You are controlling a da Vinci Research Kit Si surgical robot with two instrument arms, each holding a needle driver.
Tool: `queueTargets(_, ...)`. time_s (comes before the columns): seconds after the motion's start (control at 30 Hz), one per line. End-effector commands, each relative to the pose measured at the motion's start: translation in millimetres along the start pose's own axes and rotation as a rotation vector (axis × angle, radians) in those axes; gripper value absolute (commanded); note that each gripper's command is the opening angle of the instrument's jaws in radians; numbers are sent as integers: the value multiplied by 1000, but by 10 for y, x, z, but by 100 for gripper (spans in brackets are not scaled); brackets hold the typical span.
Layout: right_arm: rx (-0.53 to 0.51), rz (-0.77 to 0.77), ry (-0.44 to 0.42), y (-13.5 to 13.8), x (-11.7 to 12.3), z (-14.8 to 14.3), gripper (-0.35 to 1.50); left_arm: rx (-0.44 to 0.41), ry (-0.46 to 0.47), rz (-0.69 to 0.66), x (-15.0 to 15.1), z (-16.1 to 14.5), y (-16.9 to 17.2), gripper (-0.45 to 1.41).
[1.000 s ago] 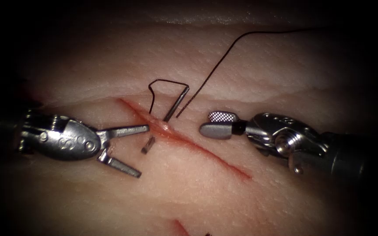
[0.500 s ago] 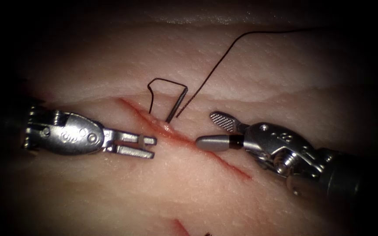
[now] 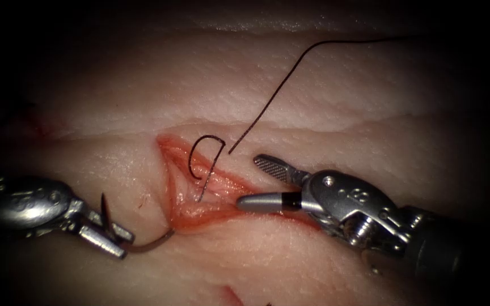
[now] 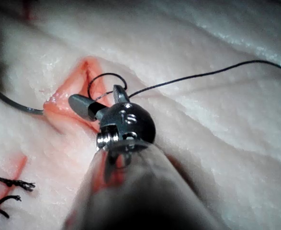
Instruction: Wound Closure
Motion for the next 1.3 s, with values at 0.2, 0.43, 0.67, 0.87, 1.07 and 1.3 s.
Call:
queueTargets(0.2, 26, -139, -29, -33, 25, 29, 99, -15, 4, -6, 6, -6, 20, -45)
queueTargets(0.43, 23, -252, -69, -44, 20, 57, 99, 2, 66, 28, 38, -35, 51, -45)
queueTargets(0.67, 38, -301, -92, -40, 7, 78, 98, 30, 71, 70, 50, -41, 70, -45)
queueTargets(0.87, 33, -322, -110, -20, -12, 88, 91, 34, 69, 91, 56, -42, 83, -45)
queueTargets(1.07, 38, -341, -152, -9, -39, 94, 71, 44, 74, 118, 74, -48, 92, -45)
queueTargets(1.3, 40, -326, -180, -1, -61, 94, 44, 57, 92, 146, 97, -52, 111, -45)
